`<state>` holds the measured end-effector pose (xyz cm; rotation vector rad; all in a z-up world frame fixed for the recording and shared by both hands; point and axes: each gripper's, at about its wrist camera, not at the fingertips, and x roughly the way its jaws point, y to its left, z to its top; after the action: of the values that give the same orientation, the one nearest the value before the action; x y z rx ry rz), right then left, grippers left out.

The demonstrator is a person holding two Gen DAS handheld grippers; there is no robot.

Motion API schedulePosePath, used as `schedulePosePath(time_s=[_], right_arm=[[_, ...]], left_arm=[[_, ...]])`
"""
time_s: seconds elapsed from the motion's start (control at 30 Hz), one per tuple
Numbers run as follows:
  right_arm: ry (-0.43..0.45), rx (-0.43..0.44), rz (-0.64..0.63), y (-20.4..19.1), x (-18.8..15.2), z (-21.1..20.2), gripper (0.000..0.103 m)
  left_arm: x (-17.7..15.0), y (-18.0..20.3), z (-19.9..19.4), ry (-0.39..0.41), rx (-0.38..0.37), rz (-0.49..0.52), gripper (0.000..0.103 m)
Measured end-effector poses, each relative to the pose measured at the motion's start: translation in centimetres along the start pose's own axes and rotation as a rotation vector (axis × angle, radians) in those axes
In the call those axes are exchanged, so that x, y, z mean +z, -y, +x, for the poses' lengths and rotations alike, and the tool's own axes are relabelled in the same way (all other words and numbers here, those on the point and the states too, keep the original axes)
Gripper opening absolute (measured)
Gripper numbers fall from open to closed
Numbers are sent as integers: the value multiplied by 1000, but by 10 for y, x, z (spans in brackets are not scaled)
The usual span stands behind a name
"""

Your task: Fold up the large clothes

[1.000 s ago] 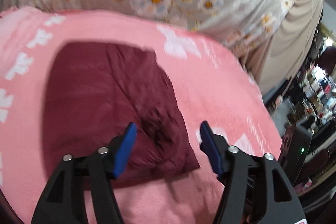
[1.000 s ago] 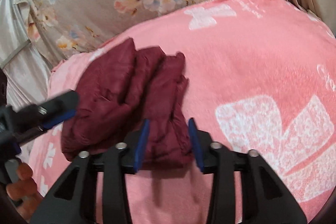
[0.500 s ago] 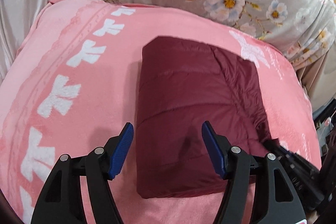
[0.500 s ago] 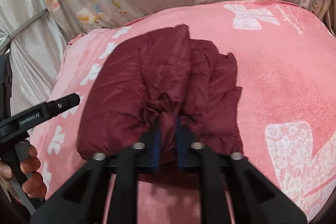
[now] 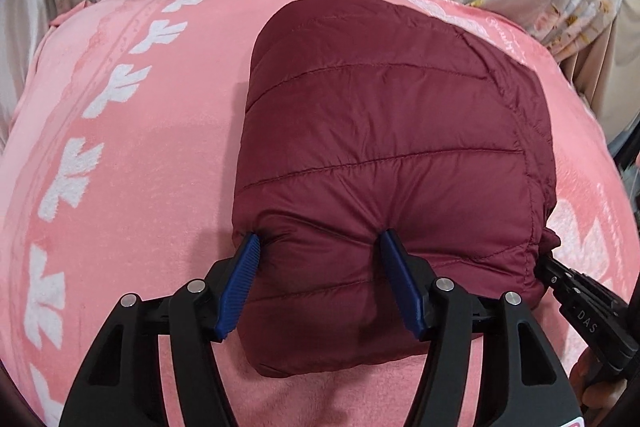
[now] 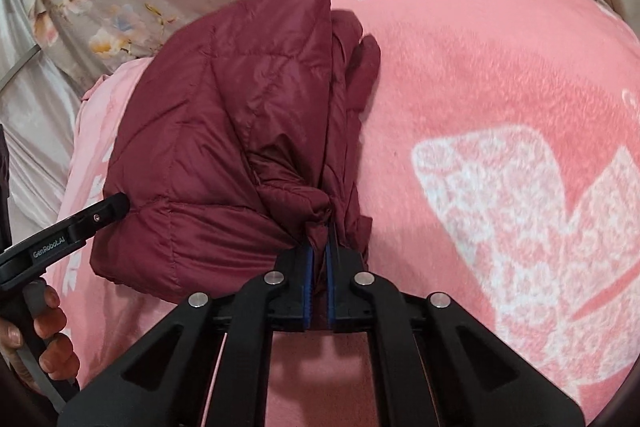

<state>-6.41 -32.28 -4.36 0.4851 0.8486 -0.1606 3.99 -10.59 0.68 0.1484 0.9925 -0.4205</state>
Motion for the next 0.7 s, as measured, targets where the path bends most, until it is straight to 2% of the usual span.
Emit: schedulePosePath(time_s=[0.27, 0.43, 0.53, 0.63, 0.7], right_arm=[[4, 13, -2, 2, -4, 10, 4], [9, 28, 25, 8, -4, 1, 6], [26, 18, 28, 8, 1, -16, 10], [87, 15, 43, 8, 16, -43, 13], [134, 15, 47, 6, 32, -58, 20]], left_arm=[[-8, 11, 16, 18, 79, 51, 61], [-10, 17, 18, 30, 113, 66, 61], [-8, 16, 11, 31, 109, 60, 61], [0, 6, -3, 24, 72, 22, 61], [13, -4, -17, 56, 54, -7, 61]])
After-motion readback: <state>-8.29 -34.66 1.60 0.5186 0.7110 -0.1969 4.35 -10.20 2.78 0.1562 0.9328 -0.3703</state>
